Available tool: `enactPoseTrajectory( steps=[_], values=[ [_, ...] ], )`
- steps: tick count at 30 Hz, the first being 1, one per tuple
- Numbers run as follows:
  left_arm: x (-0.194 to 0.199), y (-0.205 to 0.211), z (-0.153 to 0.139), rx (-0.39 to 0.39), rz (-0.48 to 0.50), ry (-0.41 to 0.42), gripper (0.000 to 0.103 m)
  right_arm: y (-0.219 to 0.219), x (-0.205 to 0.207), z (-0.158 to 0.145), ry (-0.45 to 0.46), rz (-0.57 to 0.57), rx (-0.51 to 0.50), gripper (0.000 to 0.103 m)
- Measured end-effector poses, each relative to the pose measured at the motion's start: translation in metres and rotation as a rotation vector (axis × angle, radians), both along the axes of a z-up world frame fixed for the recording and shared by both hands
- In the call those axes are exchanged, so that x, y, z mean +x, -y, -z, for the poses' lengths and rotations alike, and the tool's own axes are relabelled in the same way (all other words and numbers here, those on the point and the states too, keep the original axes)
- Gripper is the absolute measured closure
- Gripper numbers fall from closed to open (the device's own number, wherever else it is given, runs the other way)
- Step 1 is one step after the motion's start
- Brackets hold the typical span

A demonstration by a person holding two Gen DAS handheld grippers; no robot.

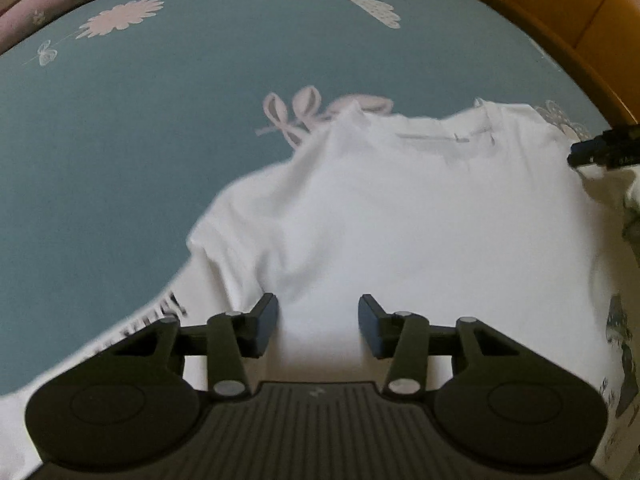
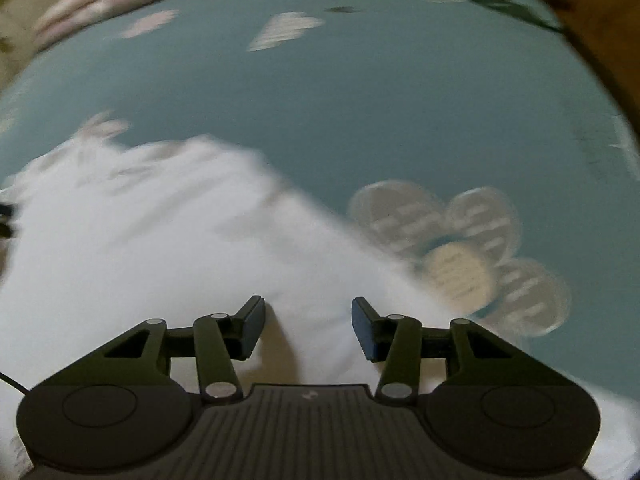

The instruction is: Fold clothes

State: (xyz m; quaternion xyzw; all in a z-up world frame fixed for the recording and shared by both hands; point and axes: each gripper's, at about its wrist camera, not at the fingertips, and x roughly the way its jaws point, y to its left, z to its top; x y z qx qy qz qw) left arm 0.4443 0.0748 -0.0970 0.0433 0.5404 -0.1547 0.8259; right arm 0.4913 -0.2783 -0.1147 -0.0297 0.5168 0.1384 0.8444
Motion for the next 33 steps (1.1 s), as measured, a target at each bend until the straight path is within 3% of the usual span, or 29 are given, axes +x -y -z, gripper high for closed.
enactPoseTrajectory(
  steps=[1,3,6,9,12,14,18,23,25,28,33],
  values=[
    [0.000,0.005,-0.007,0.003,0.021,0.029,0.057,0.001,0.003,-0.007,0.007,0.016,0.008,0.050],
    [-0.001,0.014,-0.021,-0.040,0.056,0.090,0.046,-0.002,0.003,-0.021,0.025,0.021,0.050,0.049],
    [0.005,0.028,-0.021,-0.130,0.074,0.086,0.042,-0.020,-0.006,-0.032,0.015,-0.033,0.168,0.044],
    [0.013,0.040,-0.005,-0.104,0.066,0.070,0.042,-0.038,0.001,-0.013,0.000,-0.059,0.127,0.044],
    [0.027,0.037,0.010,-0.062,-0.010,0.075,0.042,-0.051,0.011,0.005,0.003,-0.080,0.081,0.044],
    [0.040,0.033,0.017,-0.034,-0.071,0.080,0.042,-0.053,0.023,0.009,0.054,-0.066,0.053,0.044],
    [0.058,0.027,0.013,-0.054,-0.138,0.125,0.042,-0.055,0.039,0.004,0.081,-0.005,0.018,0.042],
    [0.033,0.033,-0.013,-0.092,-0.084,0.170,0.040,-0.056,0.019,-0.022,0.117,0.011,0.090,0.036],
    [0.020,0.040,-0.009,-0.135,-0.035,0.135,0.039,-0.061,0.002,-0.022,0.105,-0.017,0.111,0.034],
    [0.012,0.052,0.011,-0.127,0.006,0.086,0.038,-0.075,-0.016,-0.013,0.059,-0.045,0.133,0.033],
    [0.030,0.041,0.024,-0.087,-0.086,0.132,0.037,-0.088,-0.020,0.008,0.049,-0.035,0.117,0.033]
  ],
)
